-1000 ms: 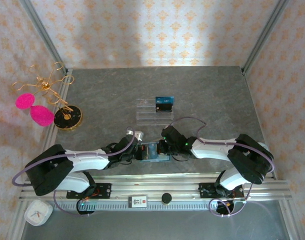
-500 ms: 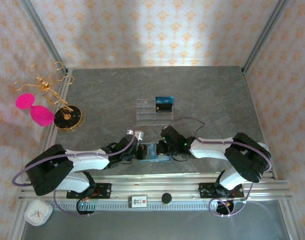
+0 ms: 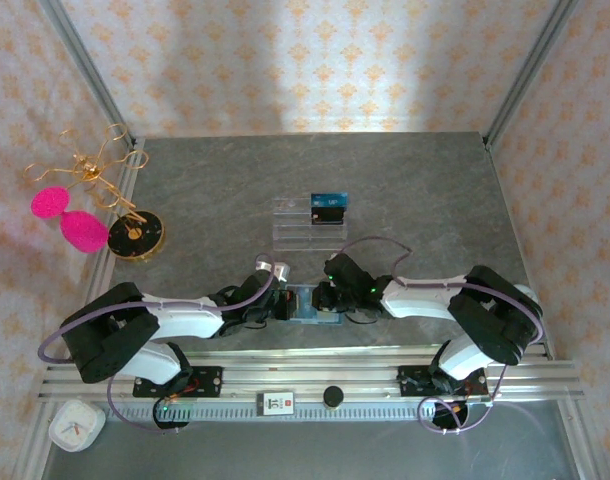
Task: Take the credit cards out of the card holder
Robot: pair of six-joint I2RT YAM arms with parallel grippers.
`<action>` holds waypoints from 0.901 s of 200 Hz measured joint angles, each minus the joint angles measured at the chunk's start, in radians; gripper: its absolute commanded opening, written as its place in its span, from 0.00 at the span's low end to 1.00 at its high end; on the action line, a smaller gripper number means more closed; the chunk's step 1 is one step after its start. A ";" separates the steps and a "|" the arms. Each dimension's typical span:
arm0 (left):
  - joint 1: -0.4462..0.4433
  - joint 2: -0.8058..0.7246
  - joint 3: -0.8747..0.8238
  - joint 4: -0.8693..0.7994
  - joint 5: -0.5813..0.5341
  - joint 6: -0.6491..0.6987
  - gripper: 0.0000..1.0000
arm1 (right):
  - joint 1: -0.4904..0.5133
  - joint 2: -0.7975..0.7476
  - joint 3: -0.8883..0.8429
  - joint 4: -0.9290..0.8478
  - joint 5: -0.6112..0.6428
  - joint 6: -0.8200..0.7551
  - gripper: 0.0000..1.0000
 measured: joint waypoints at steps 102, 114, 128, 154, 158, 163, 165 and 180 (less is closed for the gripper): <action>0.000 -0.011 -0.018 0.016 0.011 -0.003 0.00 | -0.023 -0.094 -0.063 -0.032 0.024 0.034 0.00; 0.000 -0.012 -0.021 0.019 0.018 -0.003 0.00 | -0.023 -0.098 -0.063 -0.045 0.027 0.034 0.00; 0.000 -0.017 -0.021 0.016 0.019 -0.003 0.00 | -0.024 -0.099 -0.063 -0.068 0.045 0.034 0.00; 0.000 -0.040 -0.026 -0.013 0.018 -0.002 0.00 | -0.024 -0.104 -0.058 -0.099 0.071 0.029 0.00; 0.001 -0.043 -0.028 -0.014 0.018 -0.002 0.00 | -0.024 -0.106 -0.057 -0.105 0.075 0.027 0.00; 0.001 -0.045 -0.031 -0.015 0.018 -0.002 0.00 | -0.024 -0.109 -0.057 -0.111 0.080 0.024 0.00; 0.001 -0.046 -0.032 -0.014 0.018 -0.002 0.00 | -0.024 -0.110 -0.057 -0.112 0.081 0.022 0.00; 0.001 -0.050 -0.034 -0.014 0.019 -0.002 0.00 | -0.024 -0.119 -0.056 -0.123 0.086 0.014 0.00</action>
